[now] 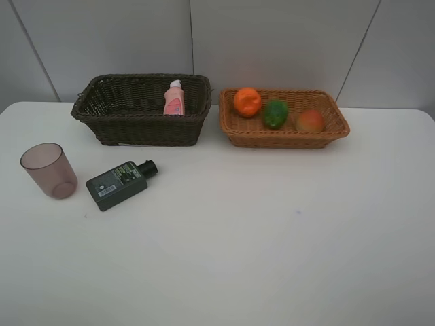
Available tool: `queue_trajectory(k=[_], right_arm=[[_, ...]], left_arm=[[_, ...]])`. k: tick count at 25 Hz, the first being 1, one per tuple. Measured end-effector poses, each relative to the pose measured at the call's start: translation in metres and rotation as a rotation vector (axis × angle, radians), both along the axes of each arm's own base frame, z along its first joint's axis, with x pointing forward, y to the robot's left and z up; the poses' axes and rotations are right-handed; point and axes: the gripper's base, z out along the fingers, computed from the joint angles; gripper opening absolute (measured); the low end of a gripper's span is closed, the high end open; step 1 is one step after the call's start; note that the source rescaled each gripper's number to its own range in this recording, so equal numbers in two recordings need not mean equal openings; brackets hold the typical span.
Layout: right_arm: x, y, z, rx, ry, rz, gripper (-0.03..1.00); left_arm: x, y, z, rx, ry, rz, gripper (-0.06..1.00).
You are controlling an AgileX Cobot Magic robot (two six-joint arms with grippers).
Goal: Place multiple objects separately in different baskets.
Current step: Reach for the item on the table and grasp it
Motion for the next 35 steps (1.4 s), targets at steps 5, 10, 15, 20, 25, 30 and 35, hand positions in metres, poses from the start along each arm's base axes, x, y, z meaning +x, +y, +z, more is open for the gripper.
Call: queue_trajectory(k=[5, 10, 15, 20, 25, 30, 35], right_arm=[[0.0003, 0.0001, -0.0009, -0.001, 0.003, 0.000, 0.70], [0.0001, 0.0001, -0.0009, 0.000, 0.003, -0.049, 0.70], [-0.0003, 0.0003, -0.0009, 0.000, 0.003, -0.136, 0.70], [-0.0003, 0.0003, -0.0009, 0.000, 0.003, -0.140, 0.70], [-0.0003, 0.0003, -0.0009, -0.003, 0.003, -0.138, 0.70], [-0.0003, 0.0003, -0.0009, -0.003, 0.003, -0.138, 0.70], [-0.0003, 0.0003, -0.0009, -0.003, 0.003, -0.138, 0.70]], left_arm=[[0.0000, 0.0000, 0.0000, 0.000, 0.000, 0.000, 0.98], [0.0000, 0.0000, 0.0000, 0.000, 0.000, 0.000, 0.98], [0.0000, 0.0000, 0.0000, 0.000, 0.000, 0.000, 0.98], [0.0000, 0.0000, 0.0000, 0.000, 0.000, 0.000, 0.98], [0.0000, 0.0000, 0.0000, 0.000, 0.000, 0.000, 0.98], [0.0000, 0.0000, 0.0000, 0.000, 0.000, 0.000, 0.98], [0.0000, 0.0000, 0.0000, 0.000, 0.000, 0.000, 0.98]])
